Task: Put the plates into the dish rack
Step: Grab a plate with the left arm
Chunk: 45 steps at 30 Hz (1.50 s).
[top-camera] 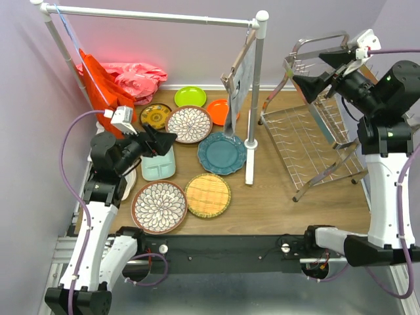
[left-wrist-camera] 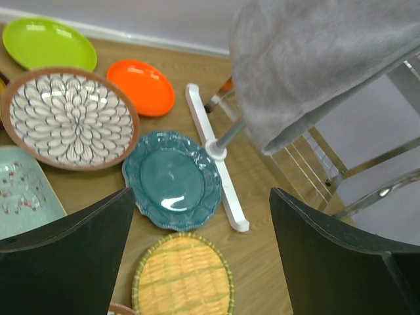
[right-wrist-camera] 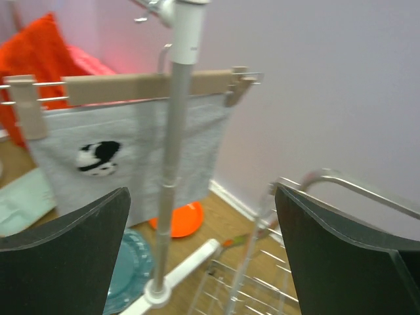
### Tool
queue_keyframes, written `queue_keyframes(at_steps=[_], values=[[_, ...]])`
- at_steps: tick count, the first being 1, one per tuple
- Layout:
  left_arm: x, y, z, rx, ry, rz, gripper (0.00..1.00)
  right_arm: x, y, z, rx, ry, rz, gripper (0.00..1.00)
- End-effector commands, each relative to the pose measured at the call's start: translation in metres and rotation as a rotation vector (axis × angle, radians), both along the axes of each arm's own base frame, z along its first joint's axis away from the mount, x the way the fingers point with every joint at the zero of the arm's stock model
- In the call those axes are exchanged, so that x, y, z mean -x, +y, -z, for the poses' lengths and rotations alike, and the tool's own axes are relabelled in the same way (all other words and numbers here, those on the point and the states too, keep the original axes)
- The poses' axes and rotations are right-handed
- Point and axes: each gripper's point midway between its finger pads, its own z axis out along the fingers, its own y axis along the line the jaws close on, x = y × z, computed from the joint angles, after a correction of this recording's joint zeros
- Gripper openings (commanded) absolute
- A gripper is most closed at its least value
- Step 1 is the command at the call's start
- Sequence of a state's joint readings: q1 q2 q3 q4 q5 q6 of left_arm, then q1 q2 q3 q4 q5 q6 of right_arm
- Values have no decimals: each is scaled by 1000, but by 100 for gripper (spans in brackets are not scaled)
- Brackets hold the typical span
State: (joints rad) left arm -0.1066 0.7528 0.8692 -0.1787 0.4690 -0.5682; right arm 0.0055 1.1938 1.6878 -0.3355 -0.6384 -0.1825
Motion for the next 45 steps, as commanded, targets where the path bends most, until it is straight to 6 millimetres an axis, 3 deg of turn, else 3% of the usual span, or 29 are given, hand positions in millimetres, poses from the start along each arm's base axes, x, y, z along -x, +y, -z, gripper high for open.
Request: queue_keyframes(at_steps=[1, 9, 10, 11, 13, 17, 20, 28, 35, 45], values=[[1, -4, 15, 65, 59, 8, 92, 21, 38, 17, -22, 132, -282, 100], [-17, 4, 61, 178, 187, -117, 92, 22, 50, 40, -68, 276, -390, 100], [-20, 4, 59, 210, 184, -125, 92, 21, 49, 41, -70, 284, -382, 100], [-22, 4, 73, 219, 224, -145, 91, 19, 48, 43, -72, 289, -375, 100], [-30, 6, 75, 247, 225, -172, 91, 16, 47, 45, -79, 303, -353, 100], [-47, 6, 98, 321, 335, -256, 90, 8, 41, 47, -96, 315, -295, 100], [-59, 2, 115, 376, 398, -320, 90, 2, 37, 50, -111, 330, -256, 100], [-89, -39, 162, 472, 616, -438, 88, -11, 23, 49, -152, 339, -134, 100], [-118, -41, 195, 502, 688, -582, 83, -17, 13, 50, -167, 334, -52, 100], [-139, -40, 241, 519, 781, -703, 79, -16, 7, 45, -169, 312, -13, 100]])
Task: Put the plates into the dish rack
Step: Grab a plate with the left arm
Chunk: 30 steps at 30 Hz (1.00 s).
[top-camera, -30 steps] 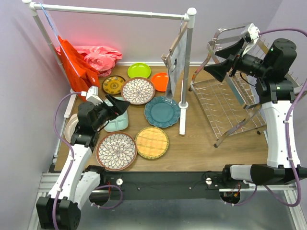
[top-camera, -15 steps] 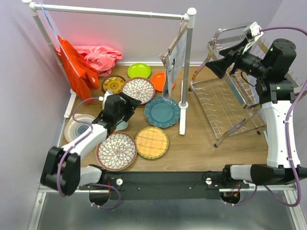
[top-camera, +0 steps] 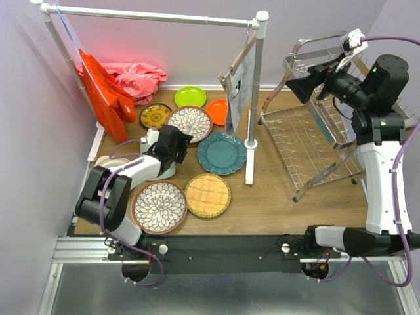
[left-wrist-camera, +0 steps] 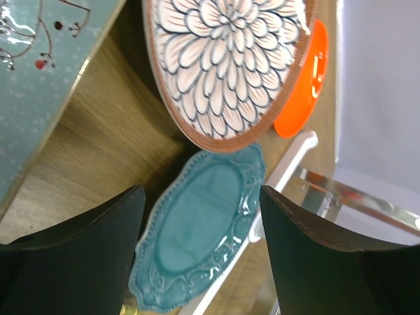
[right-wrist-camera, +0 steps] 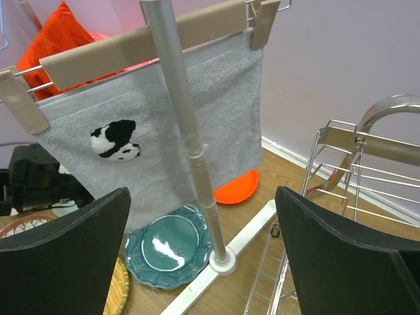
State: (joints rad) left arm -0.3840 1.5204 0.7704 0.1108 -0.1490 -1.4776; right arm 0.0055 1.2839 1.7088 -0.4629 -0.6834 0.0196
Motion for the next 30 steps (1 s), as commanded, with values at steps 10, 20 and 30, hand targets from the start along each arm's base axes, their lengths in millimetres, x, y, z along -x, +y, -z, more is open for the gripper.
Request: queue_keyframes(at_steps=[10, 20, 30], values=[[-38, -2, 32, 2, 59, -119, 74, 2, -8, -1, -5, -1, 54, 100], [-53, -2, 50, 22, 105, -157, 69, 0, -10, -2, 2, -6, 69, 100], [-67, 8, 64, 23, 137, -204, 61, -2, -12, -6, 6, -18, 86, 100]])
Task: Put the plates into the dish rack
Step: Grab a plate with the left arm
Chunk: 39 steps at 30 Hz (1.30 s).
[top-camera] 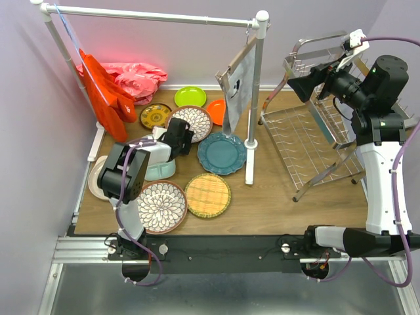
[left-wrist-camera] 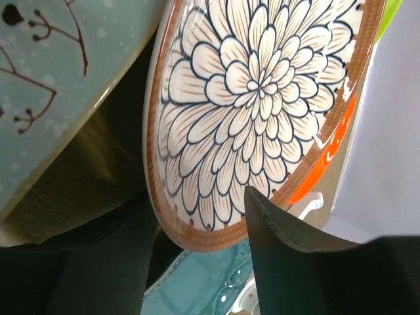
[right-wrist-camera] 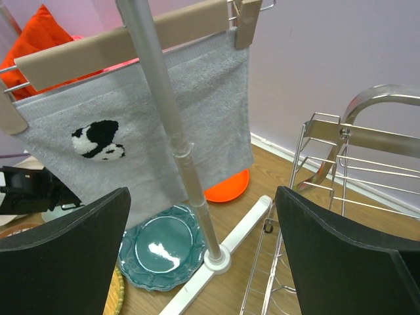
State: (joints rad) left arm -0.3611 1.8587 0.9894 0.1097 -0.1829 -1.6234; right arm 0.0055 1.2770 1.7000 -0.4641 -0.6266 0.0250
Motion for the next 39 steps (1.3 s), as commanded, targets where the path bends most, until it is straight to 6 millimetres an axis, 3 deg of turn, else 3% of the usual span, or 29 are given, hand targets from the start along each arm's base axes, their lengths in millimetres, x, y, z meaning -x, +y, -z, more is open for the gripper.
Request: queue_keyframes(at_steps=[1, 8, 11, 15, 17, 23, 29, 35, 39], values=[[-8, 14, 12, -29, 27, -64, 60, 2, -5, -9, 10, -29, 29, 100], [-13, 19, 16, -27, 43, -85, 50, 2, -7, -12, 11, -36, 41, 100], [-15, 18, 16, -22, 44, -80, 42, 2, -7, -12, 11, -36, 43, 100], [-20, 16, 9, -19, 18, -64, 21, 3, -6, -15, 11, -44, 37, 100], [-22, 16, 3, -19, -3, -56, 15, 3, -6, -15, 10, -43, 35, 100], [-30, 15, -29, 16, -105, -40, 0, 3, -6, -15, 11, -42, 35, 100], [-31, 13, -74, 49, -226, -10, 0, 5, -6, -13, 12, -42, 35, 100], [-15, 15, -113, 44, -337, 46, 0, 6, -7, -11, 35, -53, 33, 100], [7, 20, -136, 32, -402, 82, 0, 9, -5, -10, 36, -52, 22, 100]])
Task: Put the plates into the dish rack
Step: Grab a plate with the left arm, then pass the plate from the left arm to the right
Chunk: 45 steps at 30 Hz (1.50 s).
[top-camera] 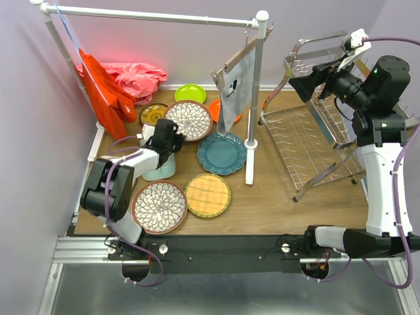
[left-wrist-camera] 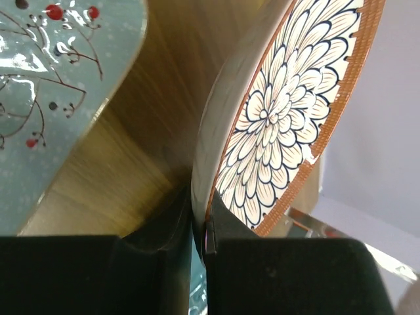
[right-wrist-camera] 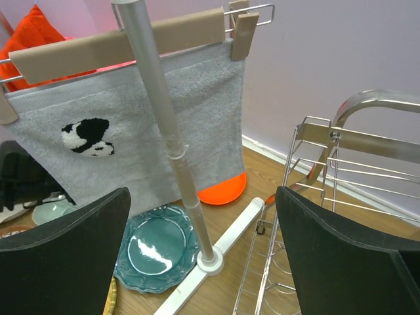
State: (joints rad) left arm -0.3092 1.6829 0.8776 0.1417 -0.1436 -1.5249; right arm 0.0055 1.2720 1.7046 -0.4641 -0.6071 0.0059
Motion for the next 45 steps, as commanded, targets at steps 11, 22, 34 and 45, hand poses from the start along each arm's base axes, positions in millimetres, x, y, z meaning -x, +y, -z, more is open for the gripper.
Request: queue_keyframes(at_steps=[11, 22, 34, 45], values=[[68, 4, -121, -89, -419, 316, 0, 22, 11, 4, 43, -3, -100, 100], [150, -1, -149, -235, -599, 645, 0, 57, 43, 22, 38, 84, -388, 100], [209, -12, -179, -295, -731, 866, 0, 84, 57, 36, -13, 174, -542, 100], [236, -23, -248, -316, -936, 959, 0, 82, 60, 37, -59, 256, -562, 100]])
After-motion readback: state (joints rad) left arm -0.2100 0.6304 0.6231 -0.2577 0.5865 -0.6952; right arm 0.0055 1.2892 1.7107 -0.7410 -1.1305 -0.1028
